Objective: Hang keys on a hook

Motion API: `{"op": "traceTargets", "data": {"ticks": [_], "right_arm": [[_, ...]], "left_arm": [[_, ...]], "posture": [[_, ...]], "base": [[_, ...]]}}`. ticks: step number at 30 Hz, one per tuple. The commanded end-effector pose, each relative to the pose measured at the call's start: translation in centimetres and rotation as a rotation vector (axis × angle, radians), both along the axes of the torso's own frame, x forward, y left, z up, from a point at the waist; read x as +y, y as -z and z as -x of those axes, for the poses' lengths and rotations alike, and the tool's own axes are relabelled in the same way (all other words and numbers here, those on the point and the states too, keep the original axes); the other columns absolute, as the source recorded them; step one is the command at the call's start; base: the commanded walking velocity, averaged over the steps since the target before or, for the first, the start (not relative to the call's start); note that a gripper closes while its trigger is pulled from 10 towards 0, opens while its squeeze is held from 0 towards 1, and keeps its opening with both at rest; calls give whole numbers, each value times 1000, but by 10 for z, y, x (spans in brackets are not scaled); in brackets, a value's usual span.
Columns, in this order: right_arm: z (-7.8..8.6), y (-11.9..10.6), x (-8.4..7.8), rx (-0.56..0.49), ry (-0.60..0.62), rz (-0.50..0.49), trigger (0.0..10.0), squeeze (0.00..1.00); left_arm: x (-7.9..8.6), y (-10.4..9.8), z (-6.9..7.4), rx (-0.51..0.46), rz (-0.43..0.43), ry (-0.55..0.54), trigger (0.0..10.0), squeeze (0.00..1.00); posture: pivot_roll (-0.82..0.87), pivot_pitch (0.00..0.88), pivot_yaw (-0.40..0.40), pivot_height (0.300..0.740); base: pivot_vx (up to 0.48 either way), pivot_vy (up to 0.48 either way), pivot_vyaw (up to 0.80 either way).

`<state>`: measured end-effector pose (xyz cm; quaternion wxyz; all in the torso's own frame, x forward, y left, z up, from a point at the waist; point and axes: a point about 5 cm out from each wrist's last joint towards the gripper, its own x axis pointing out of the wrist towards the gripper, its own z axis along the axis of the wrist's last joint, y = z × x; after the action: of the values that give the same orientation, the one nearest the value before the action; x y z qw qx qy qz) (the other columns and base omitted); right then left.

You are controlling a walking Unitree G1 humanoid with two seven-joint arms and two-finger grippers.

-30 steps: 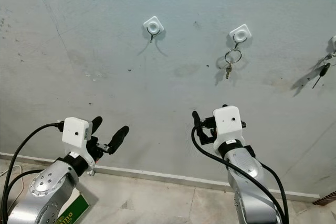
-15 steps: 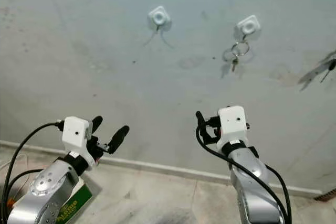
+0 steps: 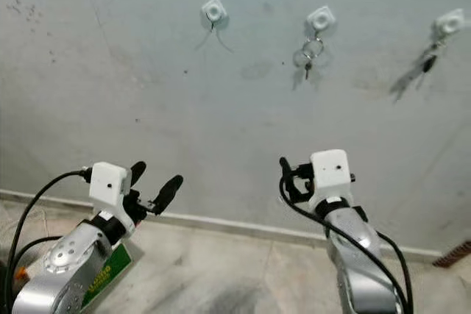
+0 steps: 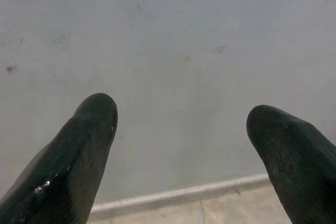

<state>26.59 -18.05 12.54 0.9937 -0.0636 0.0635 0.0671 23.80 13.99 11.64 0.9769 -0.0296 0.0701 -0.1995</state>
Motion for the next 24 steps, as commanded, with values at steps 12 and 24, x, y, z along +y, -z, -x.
{"op": "traceTargets", "data": {"ticks": [12, 24], "right_arm": [[0, -4, 3, -1, -14, 27, 10000, 0], [0, -7, 3, -13, -10, 47, 10000, 0]], "left_arm": [[3, -5, -5, -18, -11, -11, 10000, 0], [1, -5, -8, -24, -8, -4, 10000, 0]], "posture": [[7, 7, 28, 740], [-13, 5, 31, 740]], "base": [[-288, 0, 0], [-262, 0, 0]]}}
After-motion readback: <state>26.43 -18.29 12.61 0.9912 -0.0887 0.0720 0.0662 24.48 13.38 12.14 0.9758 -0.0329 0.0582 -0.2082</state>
